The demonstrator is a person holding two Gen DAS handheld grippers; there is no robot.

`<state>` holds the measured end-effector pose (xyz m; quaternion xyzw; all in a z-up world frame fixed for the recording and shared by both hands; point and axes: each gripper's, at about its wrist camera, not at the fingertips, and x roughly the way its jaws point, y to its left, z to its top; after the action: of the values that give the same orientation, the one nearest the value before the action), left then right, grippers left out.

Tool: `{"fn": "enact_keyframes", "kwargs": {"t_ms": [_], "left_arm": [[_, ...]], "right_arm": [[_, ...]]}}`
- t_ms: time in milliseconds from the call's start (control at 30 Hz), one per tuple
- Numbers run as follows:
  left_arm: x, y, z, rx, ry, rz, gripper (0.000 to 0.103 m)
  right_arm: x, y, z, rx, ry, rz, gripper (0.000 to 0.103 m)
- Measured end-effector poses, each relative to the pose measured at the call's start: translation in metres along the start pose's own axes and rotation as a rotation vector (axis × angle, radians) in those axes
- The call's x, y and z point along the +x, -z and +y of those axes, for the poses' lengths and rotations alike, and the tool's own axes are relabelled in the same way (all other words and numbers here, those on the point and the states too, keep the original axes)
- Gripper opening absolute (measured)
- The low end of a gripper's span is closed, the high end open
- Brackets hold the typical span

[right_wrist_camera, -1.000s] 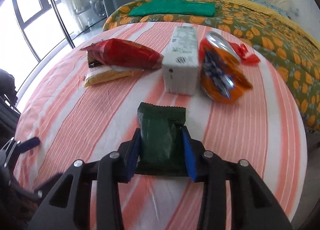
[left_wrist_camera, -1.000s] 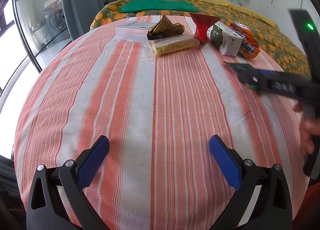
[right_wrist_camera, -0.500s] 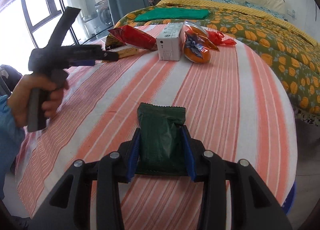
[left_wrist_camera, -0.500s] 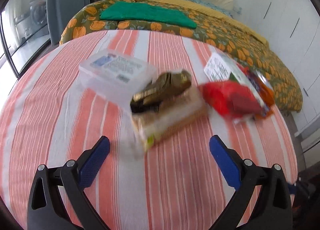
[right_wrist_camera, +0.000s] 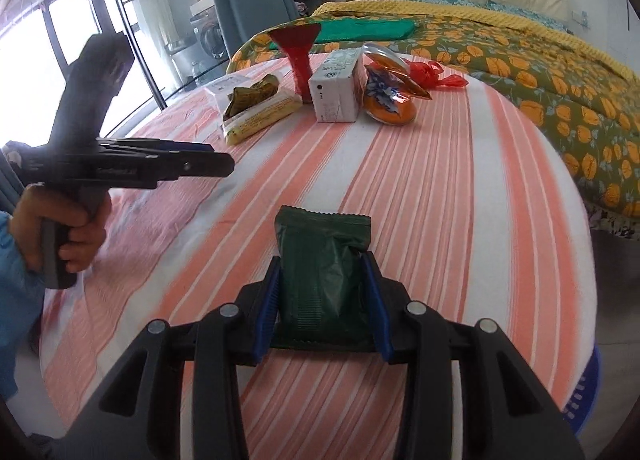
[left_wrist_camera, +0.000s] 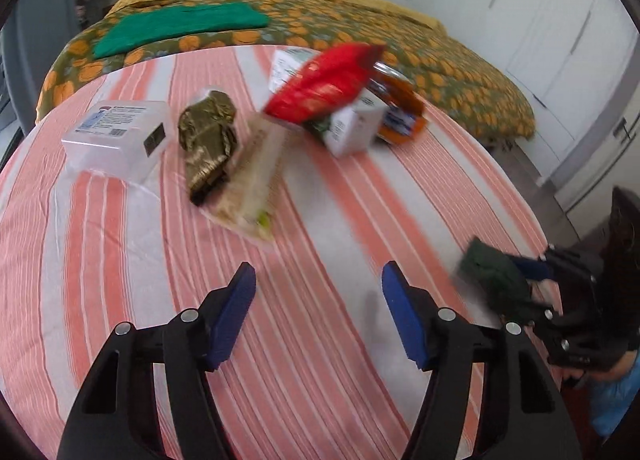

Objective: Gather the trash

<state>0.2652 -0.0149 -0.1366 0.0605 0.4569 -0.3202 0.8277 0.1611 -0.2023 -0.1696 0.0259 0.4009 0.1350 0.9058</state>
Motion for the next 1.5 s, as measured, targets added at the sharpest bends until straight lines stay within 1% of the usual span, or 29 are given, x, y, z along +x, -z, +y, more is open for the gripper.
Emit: {"fn": "enact_keyframes", "kwargs": {"t_ms": [67,100,167,200,267,300,333,367,400,433,500,567,600,667,700,733,767,800,833,933,1000,1067,1133,1167,1200,1233,1333,1400,1500], "left_arm": [[-0.003,-0.001,-0.005,0.012,-0.037,-0.018,0.071],[-0.002,-0.004,-0.006,0.021,-0.070,-0.028,0.077],[0.007,-0.016,-0.007,0.030,-0.185,-0.041,0.079],[0.011,-0.019,-0.004,0.018,-0.202,-0.039,0.079],[0.023,-0.029,0.001,-0.033,-0.176,-0.039,0.078],[0.027,-0.031,0.001,-0.045,-0.168,-0.045,0.075],[0.030,-0.033,0.001,-0.045,-0.163,-0.055,0.064],[0.033,-0.035,-0.001,-0.042,-0.151,-0.057,0.058],[0.035,-0.034,-0.003,-0.045,-0.130,-0.049,0.043],[0.034,-0.031,-0.005,-0.046,-0.114,-0.041,0.041],[0.027,-0.021,-0.013,-0.020,-0.127,-0.047,0.040],[0.018,-0.007,-0.020,-0.002,-0.107,-0.030,0.010],[0.014,0.002,-0.021,-0.017,-0.076,0.000,0.006],[0.004,0.017,-0.026,-0.018,-0.059,0.018,0.006],[0.000,0.021,-0.029,-0.008,-0.073,0.026,0.012],[-0.003,0.024,-0.033,0.000,-0.085,0.031,0.034],[-0.005,0.025,-0.035,-0.007,-0.093,0.025,0.051],[-0.007,0.023,-0.035,-0.019,-0.108,0.009,0.075],[-0.011,0.018,-0.037,-0.030,-0.128,-0.025,0.077],[0.001,-0.007,-0.037,-0.078,-0.162,-0.049,0.077],[0.017,-0.024,-0.031,-0.107,-0.199,-0.029,0.077],[0.036,-0.037,-0.030,-0.151,-0.239,-0.010,0.073],[0.046,-0.044,-0.029,-0.178,-0.270,0.001,0.055],[0.049,-0.046,-0.030,-0.177,-0.300,-0.004,0.050],[0.049,-0.045,-0.031,-0.169,-0.324,-0.011,0.035],[0.048,-0.043,-0.032,-0.162,-0.331,-0.016,0.030],[0.031,-0.026,-0.035,-0.143,-0.274,-0.011,0.022],[0.016,-0.010,-0.036,-0.136,-0.239,-0.003,0.022],[-0.014,0.034,-0.043,-0.132,-0.186,0.021,0.022]], "right_arm": [[-0.004,0.003,0.001,0.000,0.005,0.006,0.039],[-0.004,0.004,0.001,0.004,0.010,0.013,0.039],[-0.005,0.005,0.002,0.003,0.016,0.014,0.039],[-0.006,0.006,0.002,0.003,0.021,0.014,0.039],[-0.007,0.007,0.001,0.003,0.025,0.014,0.039],[-0.007,0.008,0.001,0.002,0.028,0.013,0.039],[-0.008,0.009,0.001,0.002,0.028,0.012,0.039],[-0.008,0.009,0.000,0.004,0.028,0.013,0.039],[-0.009,0.009,-0.001,0.006,0.029,0.013,0.039],[-0.011,0.009,-0.003,0.008,0.033,0.013,0.039],[-0.015,0.008,-0.008,0.013,0.038,0.009,0.039],[-0.019,0.007,-0.014,0.018,0.043,0.006,0.039],[-0.021,0.006,-0.017,0.021,0.045,0.008,0.039],[-0.023,0.006,-0.020,0.026,0.043,0.017,0.039],[-0.024,0.005,-0.021,0.026,0.042,0.022,0.039],[-0.024,0.005,-0.021,0.023,0.043,0.028,0.039],[-0.025,0.005,-0.022,0.020,0.048,0.029,0.039],[-0.025,0.005,-0.022,0.019,0.054,0.029,0.039],[-0.025,0.006,-0.022,0.021,0.058,0.030,0.039],[-0.021,0.010,-0.023,0.033,0.068,0.039,0.039],[-0.017,0.012,-0.021,0.028,0.077,0.039,0.039],[-0.017,0.013,-0.020,0.019,0.083,0.033,0.039],[-0.018,0.013,-0.020,0.019,0.078,0.033,0.039],[-0.018,0.013,-0.020,0.020,0.074,0.033,0.039],[-0.019,0.014,-0.021,0.020,0.072,0.033,0.039],[-0.020,0.014,-0.022,0.019,0.068,0.033,0.039],[-0.022,0.015,-0.024,0.020,0.050,0.037,0.039],[-0.024,0.015,-0.023,0.017,0.033,0.041,0.039],[-0.030,0.014,-0.014,-0.003,-0.027,0.043,0.039]]}}
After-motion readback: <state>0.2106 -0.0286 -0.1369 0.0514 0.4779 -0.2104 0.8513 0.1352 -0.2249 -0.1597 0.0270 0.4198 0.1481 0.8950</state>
